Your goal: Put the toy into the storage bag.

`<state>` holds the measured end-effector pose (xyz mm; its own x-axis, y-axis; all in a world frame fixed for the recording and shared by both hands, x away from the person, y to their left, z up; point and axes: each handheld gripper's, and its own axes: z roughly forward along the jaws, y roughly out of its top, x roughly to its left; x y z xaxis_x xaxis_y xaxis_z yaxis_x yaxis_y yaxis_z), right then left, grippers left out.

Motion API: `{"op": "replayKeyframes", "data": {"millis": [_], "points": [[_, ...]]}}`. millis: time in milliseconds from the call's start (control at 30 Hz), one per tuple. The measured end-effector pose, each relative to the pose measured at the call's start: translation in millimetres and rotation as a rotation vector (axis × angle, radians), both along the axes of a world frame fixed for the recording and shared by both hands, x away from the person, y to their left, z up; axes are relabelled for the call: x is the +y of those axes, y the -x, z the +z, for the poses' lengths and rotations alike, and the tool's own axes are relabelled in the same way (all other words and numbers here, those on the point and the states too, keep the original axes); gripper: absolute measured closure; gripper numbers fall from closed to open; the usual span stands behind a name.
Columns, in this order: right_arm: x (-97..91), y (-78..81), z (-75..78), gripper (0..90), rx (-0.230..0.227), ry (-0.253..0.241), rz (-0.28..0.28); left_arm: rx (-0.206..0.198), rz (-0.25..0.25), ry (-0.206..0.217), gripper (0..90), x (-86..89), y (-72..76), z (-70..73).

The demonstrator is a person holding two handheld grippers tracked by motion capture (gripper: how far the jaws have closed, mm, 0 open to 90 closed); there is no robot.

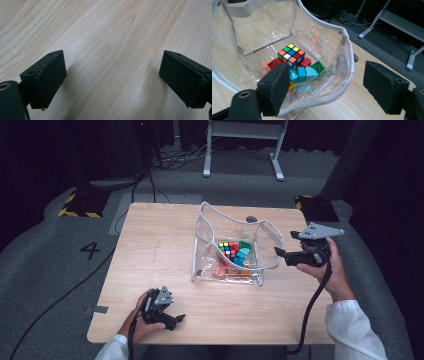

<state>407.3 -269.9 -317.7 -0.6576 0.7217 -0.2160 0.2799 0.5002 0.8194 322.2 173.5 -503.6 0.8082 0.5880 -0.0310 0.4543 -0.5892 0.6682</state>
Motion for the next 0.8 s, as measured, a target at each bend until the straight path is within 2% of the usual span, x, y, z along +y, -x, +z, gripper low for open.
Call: {"op": "replayKeyframes", "data": {"millis": [433, 800], "points": [[-12.4, 21.3, -9.3, 23.3, -0.008, -0.025, 0.011, 0.000, 0.000, 0.000, 7.5, 0.0, 0.0, 0.0], [-19.7, 35.7, -26.9, 23.2, -0.001, -0.023, 0.014, 0.000, 0.000, 0.000, 7.5, 0.0, 0.0, 0.0]]}}
